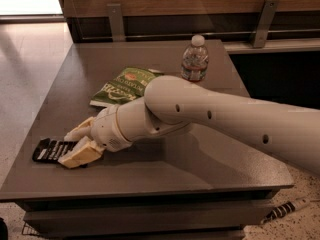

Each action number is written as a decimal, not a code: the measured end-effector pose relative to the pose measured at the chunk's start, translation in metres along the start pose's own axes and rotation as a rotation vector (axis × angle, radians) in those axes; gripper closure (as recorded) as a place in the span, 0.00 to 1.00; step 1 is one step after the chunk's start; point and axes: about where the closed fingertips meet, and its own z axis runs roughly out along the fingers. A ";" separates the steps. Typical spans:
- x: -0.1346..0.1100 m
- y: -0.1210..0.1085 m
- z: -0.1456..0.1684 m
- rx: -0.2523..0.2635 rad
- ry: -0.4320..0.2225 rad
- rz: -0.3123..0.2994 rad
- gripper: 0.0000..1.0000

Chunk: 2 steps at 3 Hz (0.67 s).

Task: Pick rxbar chocolate

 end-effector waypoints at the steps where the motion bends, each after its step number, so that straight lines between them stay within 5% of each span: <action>1: 0.000 0.000 0.000 0.000 0.000 0.000 1.00; 2: -0.017 0.003 -0.010 0.009 0.018 -0.025 1.00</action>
Offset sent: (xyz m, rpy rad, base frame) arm -0.0085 -0.0075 0.0597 -0.0538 -0.0795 0.0011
